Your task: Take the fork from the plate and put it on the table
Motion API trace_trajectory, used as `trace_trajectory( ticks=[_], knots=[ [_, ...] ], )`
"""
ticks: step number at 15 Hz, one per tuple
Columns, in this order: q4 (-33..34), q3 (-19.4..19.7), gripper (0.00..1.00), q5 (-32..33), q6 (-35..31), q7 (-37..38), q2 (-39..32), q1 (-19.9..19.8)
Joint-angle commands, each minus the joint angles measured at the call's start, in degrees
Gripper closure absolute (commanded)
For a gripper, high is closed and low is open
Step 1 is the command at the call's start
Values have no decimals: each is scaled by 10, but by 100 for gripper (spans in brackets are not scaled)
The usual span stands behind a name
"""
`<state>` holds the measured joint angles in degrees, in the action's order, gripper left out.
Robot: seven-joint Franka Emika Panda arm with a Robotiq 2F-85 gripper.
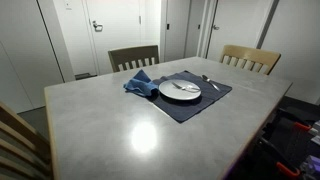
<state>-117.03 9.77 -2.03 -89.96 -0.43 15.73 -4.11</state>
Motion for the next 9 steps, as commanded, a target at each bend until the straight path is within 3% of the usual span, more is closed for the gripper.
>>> trace_trajectory(
  ticks=[1,9],
  knots=[
    [1,-9,0,-2,1,-2,-1,-10],
    [5,-12,0,2,1,-1,-4,-9]
  ],
)
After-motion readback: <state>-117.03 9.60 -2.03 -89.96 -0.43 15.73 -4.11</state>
